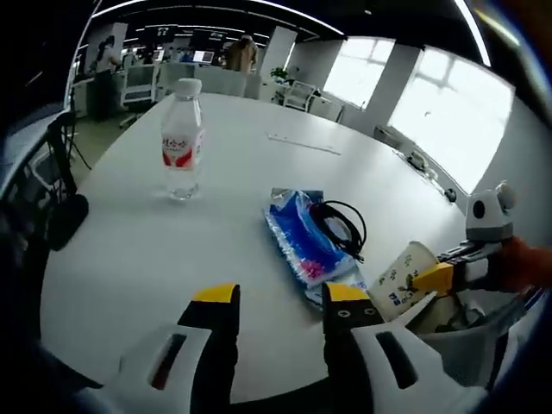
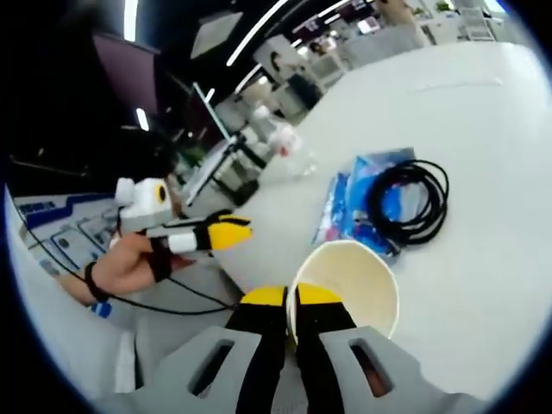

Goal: Arrange the tabletop items into an orderly group along one side of the table until the central work area is clear of visible clutter.

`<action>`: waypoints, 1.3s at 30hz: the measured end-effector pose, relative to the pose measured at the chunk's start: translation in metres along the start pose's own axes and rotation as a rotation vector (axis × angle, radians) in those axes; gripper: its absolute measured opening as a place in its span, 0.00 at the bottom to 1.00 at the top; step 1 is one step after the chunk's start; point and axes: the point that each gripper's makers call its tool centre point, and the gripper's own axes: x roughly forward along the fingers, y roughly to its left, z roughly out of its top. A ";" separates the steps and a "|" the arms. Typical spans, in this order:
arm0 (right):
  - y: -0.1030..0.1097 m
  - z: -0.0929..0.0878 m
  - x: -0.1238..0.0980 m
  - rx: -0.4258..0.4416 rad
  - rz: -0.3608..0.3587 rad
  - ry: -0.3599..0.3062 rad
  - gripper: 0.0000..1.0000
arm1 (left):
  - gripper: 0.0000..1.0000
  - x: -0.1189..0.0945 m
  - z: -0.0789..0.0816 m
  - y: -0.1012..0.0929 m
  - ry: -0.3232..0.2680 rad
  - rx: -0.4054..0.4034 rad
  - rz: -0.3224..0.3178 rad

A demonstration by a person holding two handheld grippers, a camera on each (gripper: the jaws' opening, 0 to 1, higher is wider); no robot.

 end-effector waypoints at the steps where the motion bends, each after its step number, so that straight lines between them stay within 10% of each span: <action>1: 0.001 0.002 0.001 -0.007 0.002 0.001 0.00 | 0.37 -0.001 0.000 0.001 -0.003 -0.004 0.001; 39: 0.007 0.083 0.101 -0.370 0.053 0.181 0.00 | 0.40 -0.018 0.004 0.008 -0.029 0.036 -0.008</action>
